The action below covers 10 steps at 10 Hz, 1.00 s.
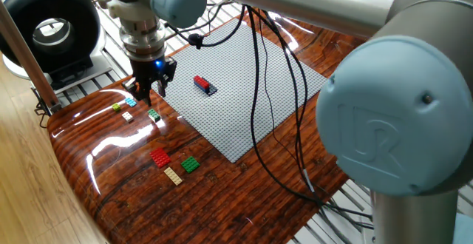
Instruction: Build with small Lego blocks
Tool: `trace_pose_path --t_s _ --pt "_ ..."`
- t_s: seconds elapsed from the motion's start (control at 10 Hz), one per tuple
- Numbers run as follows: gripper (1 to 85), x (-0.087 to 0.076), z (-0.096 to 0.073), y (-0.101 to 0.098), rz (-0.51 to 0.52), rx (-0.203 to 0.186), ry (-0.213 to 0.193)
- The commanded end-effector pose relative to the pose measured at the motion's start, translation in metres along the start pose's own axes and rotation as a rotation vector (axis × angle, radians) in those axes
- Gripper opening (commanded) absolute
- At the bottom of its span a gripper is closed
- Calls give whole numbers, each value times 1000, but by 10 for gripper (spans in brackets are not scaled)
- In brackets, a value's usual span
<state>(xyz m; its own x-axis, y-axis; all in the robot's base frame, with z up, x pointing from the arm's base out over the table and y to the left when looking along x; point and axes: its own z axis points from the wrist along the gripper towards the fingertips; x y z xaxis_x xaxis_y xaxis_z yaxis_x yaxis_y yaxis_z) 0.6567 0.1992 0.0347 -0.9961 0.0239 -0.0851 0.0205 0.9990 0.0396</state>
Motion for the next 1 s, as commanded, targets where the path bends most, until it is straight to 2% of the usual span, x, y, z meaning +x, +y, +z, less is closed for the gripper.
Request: trace_pose_path --t_s 0.0,0.1,0.2,0.4,0.7,0.9 --pt "397 -6 -4 -6 -9 -9 -12" --pt "437 -2 -4 -6 -41 -11 5" --pt "437 1 -4 -11 -45 6 19" --pt "437 4 -4 -10 -44 5 30" --pt "457 12 1 -5 4 8 29" --pt "470 18 6 -4 13 8 6"
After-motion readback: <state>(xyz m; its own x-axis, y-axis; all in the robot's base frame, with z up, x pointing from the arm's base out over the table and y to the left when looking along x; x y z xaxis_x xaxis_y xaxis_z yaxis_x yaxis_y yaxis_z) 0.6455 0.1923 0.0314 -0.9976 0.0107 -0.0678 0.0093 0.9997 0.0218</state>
